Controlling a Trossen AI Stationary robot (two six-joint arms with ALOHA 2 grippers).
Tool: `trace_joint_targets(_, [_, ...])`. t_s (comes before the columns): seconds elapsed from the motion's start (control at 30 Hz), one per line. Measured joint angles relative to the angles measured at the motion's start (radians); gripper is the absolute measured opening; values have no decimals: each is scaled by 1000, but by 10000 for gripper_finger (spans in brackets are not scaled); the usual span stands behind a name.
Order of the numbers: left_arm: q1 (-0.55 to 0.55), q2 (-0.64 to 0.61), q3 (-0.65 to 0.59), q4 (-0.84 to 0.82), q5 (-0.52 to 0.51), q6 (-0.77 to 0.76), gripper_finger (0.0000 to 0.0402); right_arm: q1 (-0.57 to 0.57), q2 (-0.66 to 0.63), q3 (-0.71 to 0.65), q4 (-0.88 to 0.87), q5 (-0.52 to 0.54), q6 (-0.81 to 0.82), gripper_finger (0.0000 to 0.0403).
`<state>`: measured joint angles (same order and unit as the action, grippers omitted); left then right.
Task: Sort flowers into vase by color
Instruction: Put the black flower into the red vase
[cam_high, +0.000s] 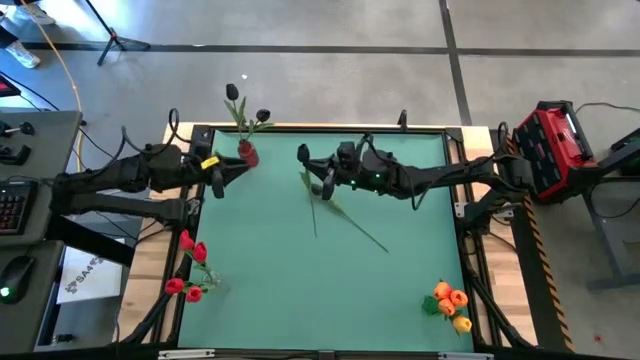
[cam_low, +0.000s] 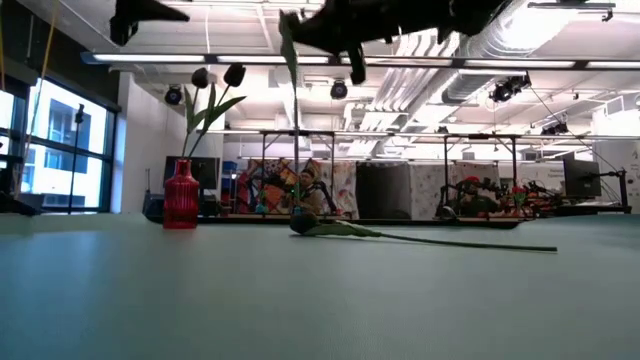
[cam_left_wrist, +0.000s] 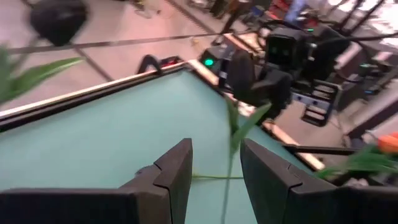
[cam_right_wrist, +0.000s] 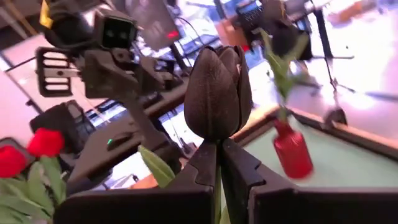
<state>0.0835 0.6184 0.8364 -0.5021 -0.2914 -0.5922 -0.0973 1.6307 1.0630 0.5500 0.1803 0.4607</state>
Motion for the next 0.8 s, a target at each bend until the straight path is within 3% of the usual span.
trace_joint_targets(0.23, [-154,118,0,155,-53,57,122,34,6,154,-8,-84,-120,0])
trace_joint_targets(0.47, [-212,209,-1,322,-140,139,122,30,8,329,-188,-165,-258,0])
trace_joint_targets(0.67, [-217,261,0,444,-137,212,122,4,11,378,-212,-369,-305,0])
trace_joint_targets(0.8, [-216,298,0,529,-104,269,122,-33,11,378,-202,-586,-275,0])
